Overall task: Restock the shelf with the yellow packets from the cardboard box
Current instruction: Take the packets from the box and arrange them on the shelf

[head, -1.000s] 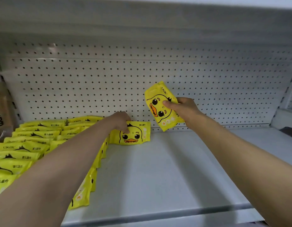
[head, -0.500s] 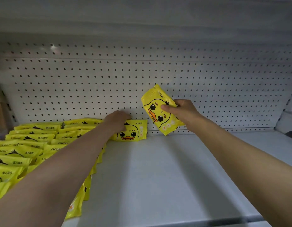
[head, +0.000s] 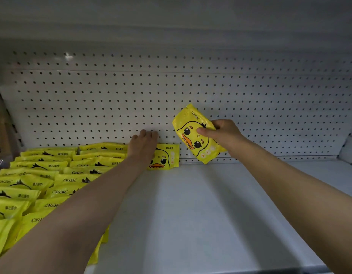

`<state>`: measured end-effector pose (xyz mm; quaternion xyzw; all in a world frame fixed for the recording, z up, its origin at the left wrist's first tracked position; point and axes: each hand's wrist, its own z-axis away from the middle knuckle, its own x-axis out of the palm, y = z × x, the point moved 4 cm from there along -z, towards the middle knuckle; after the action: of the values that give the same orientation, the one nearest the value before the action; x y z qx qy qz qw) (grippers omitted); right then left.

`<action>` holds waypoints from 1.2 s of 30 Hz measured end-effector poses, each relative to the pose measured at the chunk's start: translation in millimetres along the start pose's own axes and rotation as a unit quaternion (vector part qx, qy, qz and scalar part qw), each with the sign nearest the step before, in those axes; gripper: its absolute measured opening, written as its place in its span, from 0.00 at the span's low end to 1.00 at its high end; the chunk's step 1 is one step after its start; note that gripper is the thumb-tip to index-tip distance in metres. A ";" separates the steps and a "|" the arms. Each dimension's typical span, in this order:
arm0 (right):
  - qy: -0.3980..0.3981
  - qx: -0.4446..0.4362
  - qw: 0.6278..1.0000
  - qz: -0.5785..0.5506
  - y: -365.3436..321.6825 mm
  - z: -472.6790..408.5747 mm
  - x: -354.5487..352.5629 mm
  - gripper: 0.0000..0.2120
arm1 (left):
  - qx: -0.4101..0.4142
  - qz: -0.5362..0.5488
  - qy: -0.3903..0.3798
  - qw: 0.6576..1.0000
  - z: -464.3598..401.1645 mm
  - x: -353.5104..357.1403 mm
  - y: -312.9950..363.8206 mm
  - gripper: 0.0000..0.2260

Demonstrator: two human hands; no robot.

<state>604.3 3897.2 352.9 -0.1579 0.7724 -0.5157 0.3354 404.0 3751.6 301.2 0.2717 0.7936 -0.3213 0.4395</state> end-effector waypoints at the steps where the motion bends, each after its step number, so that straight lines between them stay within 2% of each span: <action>1: -0.001 0.000 1.000 0.024 0.6 -2.3 0.5 0.11 | -0.005 0.005 0.002 1.000 -1.5 -0.5 -1.1 0.31; 4: -0.012 -0.016 0.991 0.135 -0.1 -9.3 4.0 0.16 | -0.021 0.087 0.001 0.996 -9.2 -10.3 -9.0 0.27; 7: -0.064 -0.046 0.970 0.230 -4.9 -12.4 14.4 0.17 | -0.042 0.291 0.057 0.954 -16.8 -32.0 -25.0 0.16; 9: -0.102 -0.064 0.951 0.285 -5.1 -13.2 26.0 0.18 | -0.007 0.383 0.093 0.919 -18.7 -46.3 -30.7 0.16; 11: -0.129 -0.073 0.934 0.326 -1.9 -14.7 40.7 0.18 | 0.059 0.425 0.048 0.902 -14.9 -57.5 -28.8 0.18; 14: -0.155 -0.082 0.927 0.331 3.2 -17.5 65.7 0.17 | 0.115 0.389 -0.104 0.908 -3.5 -54.8 -20.5 0.21; 15: -0.159 -0.081 0.931 0.317 4.0 -17.6 73.6 0.16 | 0.119 0.367 -0.126 0.914 -1.6 -49.6 -20.7 0.20; 18: -0.165 -0.077 0.944 0.274 9.2 -17.9 96.2 0.18 | 0.082 0.322 -0.111 0.937 -0.1 -32.3 -30.0 0.12; 22: -0.163 -0.085 0.940 0.287 21.1 -21.2 121.4 0.25 | 0.040 0.255 -0.089 0.962 7.0 -21.8 -39.5 0.08; 32: -0.138 -0.126 0.895 0.406 28.9 -26.8 128.9 0.27 | -0.050 0.216 -0.084 0.971 16.0 -8.5 -50.6 0.12; 36: -0.108 -0.138 0.882 0.438 28.2 -26.9 132.6 0.28 | -0.049 0.167 -0.086 0.981 16.1 -13.9 -45.8 0.13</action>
<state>492.7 3849.3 286.8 0.0968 0.7855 -0.1843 0.5828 386.2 3707.8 319.3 0.3500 0.7109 -0.2261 0.5665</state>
